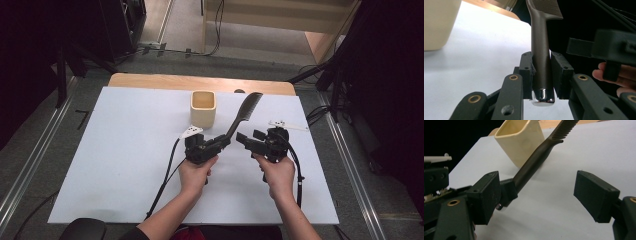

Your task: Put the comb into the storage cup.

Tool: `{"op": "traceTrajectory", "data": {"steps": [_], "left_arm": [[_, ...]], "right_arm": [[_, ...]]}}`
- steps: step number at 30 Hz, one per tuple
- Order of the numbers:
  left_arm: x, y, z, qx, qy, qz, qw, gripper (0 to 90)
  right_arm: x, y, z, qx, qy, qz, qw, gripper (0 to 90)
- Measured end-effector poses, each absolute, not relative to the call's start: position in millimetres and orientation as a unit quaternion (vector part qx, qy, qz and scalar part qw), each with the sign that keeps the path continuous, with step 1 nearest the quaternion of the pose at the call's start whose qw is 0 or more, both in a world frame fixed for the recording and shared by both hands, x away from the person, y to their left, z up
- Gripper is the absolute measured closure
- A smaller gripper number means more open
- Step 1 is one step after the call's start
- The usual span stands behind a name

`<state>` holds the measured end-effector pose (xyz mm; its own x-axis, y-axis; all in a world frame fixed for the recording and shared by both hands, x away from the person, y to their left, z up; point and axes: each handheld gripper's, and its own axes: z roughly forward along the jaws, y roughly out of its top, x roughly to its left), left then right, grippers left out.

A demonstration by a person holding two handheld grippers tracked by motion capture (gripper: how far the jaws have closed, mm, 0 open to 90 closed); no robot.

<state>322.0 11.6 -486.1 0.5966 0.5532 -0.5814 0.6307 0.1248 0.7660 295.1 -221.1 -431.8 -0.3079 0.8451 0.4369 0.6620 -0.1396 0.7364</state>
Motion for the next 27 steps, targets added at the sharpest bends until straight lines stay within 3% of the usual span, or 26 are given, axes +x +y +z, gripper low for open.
{"op": "traceTrajectory", "data": {"steps": [14, 27], "left_arm": [[316.2, -0.7, -489.3, 0.655, 0.443, -0.023, 0.612, 73.5], [312.4, 1.2, -487.5, 0.647, 0.436, -0.018, 0.625, 73.5]], "right_arm": [[321.6, -216.6, -432.3, 0.613, 0.619, 0.487, 0.065, 25.4], [338.6, -209.1, -439.1, 0.639, 0.604, 0.475, 0.037, 42.8]]}}
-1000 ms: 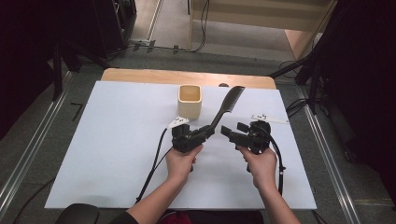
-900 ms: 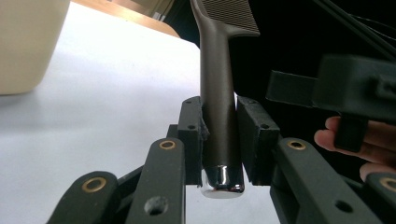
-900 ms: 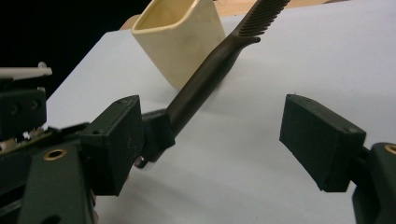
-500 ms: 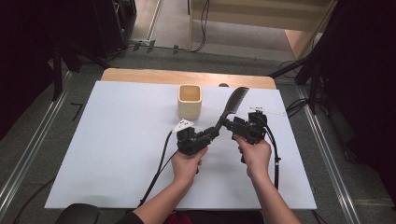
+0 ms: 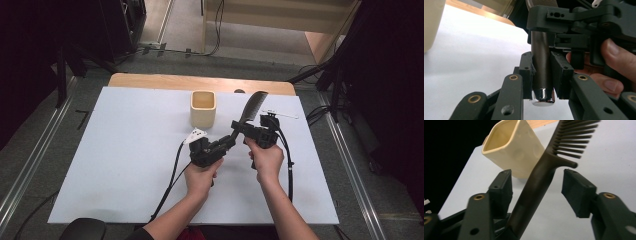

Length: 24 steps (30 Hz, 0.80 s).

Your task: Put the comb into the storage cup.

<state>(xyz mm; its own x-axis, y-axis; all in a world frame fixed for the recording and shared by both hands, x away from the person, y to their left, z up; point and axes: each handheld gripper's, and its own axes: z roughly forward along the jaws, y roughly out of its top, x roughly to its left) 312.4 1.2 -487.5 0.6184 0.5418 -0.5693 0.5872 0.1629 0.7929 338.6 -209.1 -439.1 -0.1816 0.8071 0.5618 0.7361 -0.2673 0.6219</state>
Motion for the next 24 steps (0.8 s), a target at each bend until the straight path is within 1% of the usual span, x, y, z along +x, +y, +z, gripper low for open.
{"op": "traceTrajectory", "data": {"steps": [5, 15, 24], "left_arm": [[312.2, 1.2, -488.2, 0.648, 0.437, -0.018, 0.624, 73.4], [310.5, 1.7, -490.8, 0.647, 0.435, -0.018, 0.626, 73.4], [309.5, 3.5, -491.6, 0.646, 0.433, -0.016, 0.628, 73.4]], "right_arm": [[340.5, -209.9, -440.1, 0.65, 0.594, 0.474, 0.026, 50.1], [341.2, -211.2, -440.1, 0.66, 0.578, 0.479, 0.01, 60.3], [342.1, -213.5, -440.2, 0.665, 0.566, 0.487, -0.013, 64.6]]}}
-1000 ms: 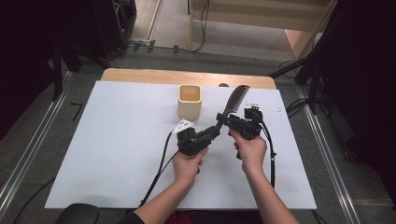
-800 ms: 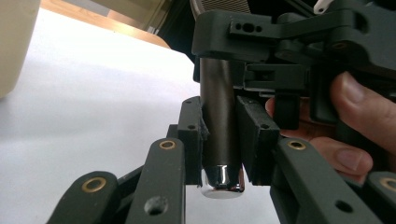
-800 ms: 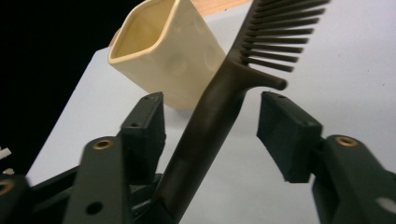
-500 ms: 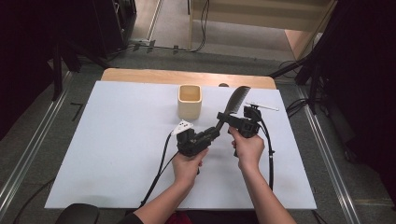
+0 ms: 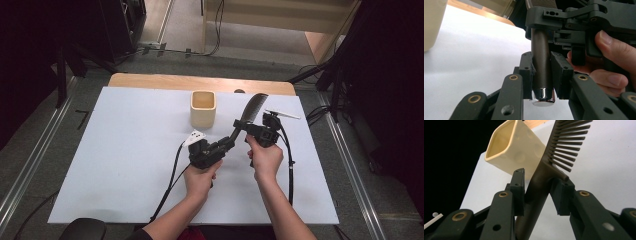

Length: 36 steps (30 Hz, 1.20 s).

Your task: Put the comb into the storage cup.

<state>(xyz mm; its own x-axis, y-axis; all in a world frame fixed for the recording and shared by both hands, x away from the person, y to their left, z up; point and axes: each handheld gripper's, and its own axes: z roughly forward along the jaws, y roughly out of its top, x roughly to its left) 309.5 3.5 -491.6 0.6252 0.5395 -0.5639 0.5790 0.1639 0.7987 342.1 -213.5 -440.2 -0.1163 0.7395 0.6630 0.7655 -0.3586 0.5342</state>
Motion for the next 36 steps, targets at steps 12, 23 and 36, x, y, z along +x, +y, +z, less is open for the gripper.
{"op": "traceTrajectory", "data": {"steps": [12, 23, 36], "left_arm": [[310.9, 4.6, -493.9, 0.646, 0.436, -0.033, 0.626, 73.2], [309.3, 5.5, -490.9, 0.656, 0.422, -0.02, 0.625, 72.5], [322.6, 12.9, -479.9, 0.695, 0.42, -0.06, 0.581, 52.9]], "right_arm": [[342.8, -214.7, -442.3, -0.672, -0.554, -0.49, 0.032, 67.0], [341.8, -214.0, -439.3, -0.664, -0.552, -0.503, 0.042, 68.9], [337.3, -212.7, -434.1, -0.65, -0.573, -0.499, 0.009, 70.2]]}}
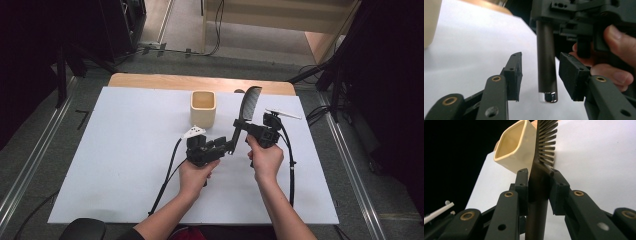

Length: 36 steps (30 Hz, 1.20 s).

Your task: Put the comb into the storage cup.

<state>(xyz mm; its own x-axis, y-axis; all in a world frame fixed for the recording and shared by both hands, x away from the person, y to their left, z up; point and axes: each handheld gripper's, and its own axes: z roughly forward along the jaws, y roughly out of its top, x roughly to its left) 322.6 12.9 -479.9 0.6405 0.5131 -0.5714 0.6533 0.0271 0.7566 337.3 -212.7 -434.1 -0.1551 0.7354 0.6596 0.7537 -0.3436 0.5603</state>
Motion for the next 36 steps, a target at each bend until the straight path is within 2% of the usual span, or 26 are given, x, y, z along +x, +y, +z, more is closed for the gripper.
{"op": "traceTrajectory", "data": {"steps": [5, 15, 25, 29, 32, 36], "left_arm": [[333.1, 19.7, -478.4, 0.705, 0.434, -0.095, 0.553, 47.3], [340.6, 32.3, -470.7, 0.754, 0.421, -0.071, 0.499, 42.8], [338.9, 34.9, -467.0, 0.8, 0.389, -0.069, 0.451, 39.3], [337.0, 35.6, -465.5, 0.834, 0.368, -0.046, 0.408, 38.4], [335.4, 37.0, -464.9, 0.845, 0.357, -0.05, 0.395, 36.5], [331.4, 39.5, -463.1, 0.857, 0.337, -0.053, 0.386, 35.6]], "right_arm": [[335.5, -211.6, -433.9, -0.641, -0.587, -0.493, -0.023, 70.2], [323.4, -202.2, -435.7, -0.615, -0.616, -0.48, -0.107, 70.2], [313.7, -194.5, -437.0, -0.592, -0.639, -0.468, -0.151, 70.2], [309.4, -194.5, -437.5, -0.585, -0.638, -0.47, -0.174, 70.2], [308.0, -195.7, -440.5, -0.569, -0.641, -0.486, -0.169, 70.1], [302.0, -194.7, -443.0, -0.558, -0.642, -0.486, -0.2, 70.2]]}}
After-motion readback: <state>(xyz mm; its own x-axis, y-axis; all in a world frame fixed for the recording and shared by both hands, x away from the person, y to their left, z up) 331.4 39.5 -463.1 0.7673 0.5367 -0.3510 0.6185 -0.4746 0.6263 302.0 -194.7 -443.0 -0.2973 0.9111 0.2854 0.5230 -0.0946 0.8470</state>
